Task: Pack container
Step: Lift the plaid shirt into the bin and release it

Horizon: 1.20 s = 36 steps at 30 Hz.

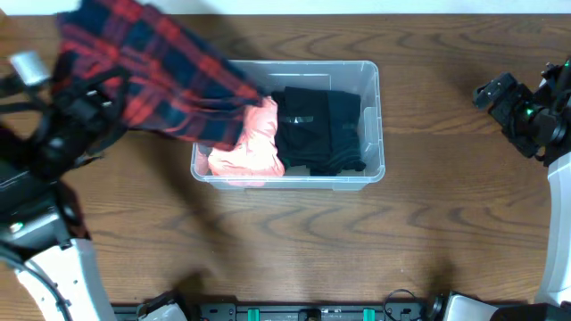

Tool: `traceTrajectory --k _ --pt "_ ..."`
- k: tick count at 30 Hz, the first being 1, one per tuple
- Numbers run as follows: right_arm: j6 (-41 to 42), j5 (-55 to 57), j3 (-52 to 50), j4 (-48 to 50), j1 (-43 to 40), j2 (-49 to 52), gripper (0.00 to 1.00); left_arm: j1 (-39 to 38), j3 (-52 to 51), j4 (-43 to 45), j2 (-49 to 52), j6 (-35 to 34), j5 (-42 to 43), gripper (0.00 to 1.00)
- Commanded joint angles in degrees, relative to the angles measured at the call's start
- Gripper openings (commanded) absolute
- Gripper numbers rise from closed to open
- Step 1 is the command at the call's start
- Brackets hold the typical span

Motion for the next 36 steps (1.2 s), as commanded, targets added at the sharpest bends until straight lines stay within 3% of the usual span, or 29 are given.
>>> traceTrajectory --k 1,11,16,19,27,34,35,36 --pt "0.02 0.39 0.00 -0.07 -0.52 0.33 0.99 -9.25 1.05 0.83 -0.44 -3.96 -10.45 0.06" --pt "0.02 0.39 0.00 -0.07 -0.52 0.33 0.99 -40.46 1.01 3.15 6.36 -7.54 -45.90 0.05" --pt "0.02 0.39 0.00 -0.07 -0.52 0.33 0.99 -48.74 1.01 9.90 13.09 -9.57 -52.33 0.06" --pt "0.02 0.39 0.00 -0.07 -0.52 0.33 0.99 -51.43 1.01 9.90 17.33 -12.55 -53.31 0.06" --pt "0.02 0.39 0.00 -0.07 -0.52 0.33 0.99 -54.90 1.01 8.04 24.92 -12.57 -53.35 0.06" --pt "0.02 0.39 0.00 -0.07 -0.52 0.33 0.99 -54.49 1.01 -5.18 22.84 -11.93 -61.18 0.06" --pt "0.02 0.39 0.00 -0.07 -0.52 0.33 0.99 -54.45 1.01 -7.58 22.62 -11.93 -62.05 0.12" --pt "0.02 0.39 0.00 -0.07 -0.52 0.33 0.99 -54.38 1.01 -10.40 22.47 -11.72 -63.14 0.33"
